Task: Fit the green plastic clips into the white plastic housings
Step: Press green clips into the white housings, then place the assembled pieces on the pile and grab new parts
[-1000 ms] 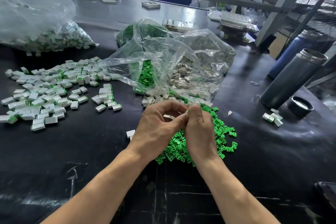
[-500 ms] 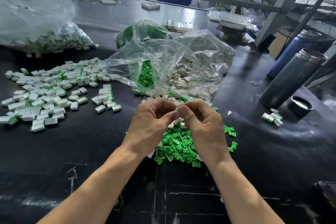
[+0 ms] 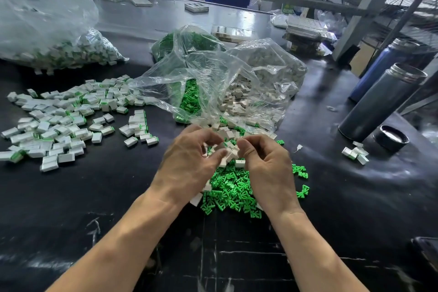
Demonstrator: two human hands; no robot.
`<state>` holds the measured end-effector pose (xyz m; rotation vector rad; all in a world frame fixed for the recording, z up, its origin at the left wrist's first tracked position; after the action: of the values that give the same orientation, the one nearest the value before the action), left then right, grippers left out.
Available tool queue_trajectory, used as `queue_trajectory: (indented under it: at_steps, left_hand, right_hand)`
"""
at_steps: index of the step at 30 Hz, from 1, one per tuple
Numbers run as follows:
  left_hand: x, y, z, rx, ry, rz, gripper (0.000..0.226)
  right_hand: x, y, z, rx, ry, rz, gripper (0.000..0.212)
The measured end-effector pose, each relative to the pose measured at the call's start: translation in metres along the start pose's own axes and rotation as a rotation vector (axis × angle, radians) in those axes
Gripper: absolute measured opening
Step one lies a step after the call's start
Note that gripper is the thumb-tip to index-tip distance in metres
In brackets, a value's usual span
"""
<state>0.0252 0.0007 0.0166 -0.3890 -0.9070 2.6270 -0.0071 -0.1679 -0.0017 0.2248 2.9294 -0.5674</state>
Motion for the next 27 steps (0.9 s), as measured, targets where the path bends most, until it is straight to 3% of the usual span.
queue_trajectory:
  at_steps: [4, 7, 15, 18, 21, 24, 27]
  left_hand:
    - [-0.006, -0.021, -0.026, -0.229, -0.237, 0.034, 0.008]
    - [-0.009, -0.037, -0.045, -0.367, -0.412, 0.068, 0.018]
    - [-0.008, -0.062, -0.065, -0.460, -0.556, 0.194, 0.018]
    - [-0.007, -0.064, -0.066, -0.482, -0.552, 0.203, 0.025]
    - [-0.009, -0.059, -0.057, -0.388, -0.415, 0.211, 0.018]
    - [-0.011, -0.043, -0.046, -0.155, -0.312, 0.053, 0.008]
    - [-0.011, -0.027, -0.040, -0.091, -0.284, -0.043, 0.009]
  right_hand:
    - [-0.001, -0.007, 0.005, 0.013, 0.060, 0.033, 0.022]
    - [0.000, -0.009, 0.003, 0.023, 0.081, 0.035, 0.034]
    - [0.003, -0.011, -0.007, 0.079, 0.075, 0.028, 0.072]
    - [0.003, -0.012, -0.003, 0.083, 0.082, 0.024, 0.066]
    - [0.002, -0.012, 0.000, 0.118, 0.106, 0.007, 0.045]
    - [0.001, -0.014, 0.000, 0.175, 0.128, -0.059, 0.016]
    - [0.003, -0.016, 0.000, 0.314, 0.163, -0.133, 0.009]
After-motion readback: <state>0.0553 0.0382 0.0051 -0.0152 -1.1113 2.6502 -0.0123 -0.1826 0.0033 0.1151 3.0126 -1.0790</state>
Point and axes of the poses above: each hand's wrist, its own x-axis away from the middle knuckle, its own y-axis out of the palm, z = x × y, the point moved 3 cm from there along -x, towards the middle knuckle, and after that the axes turned 13 degrees about -z, right-handed, at the moved point
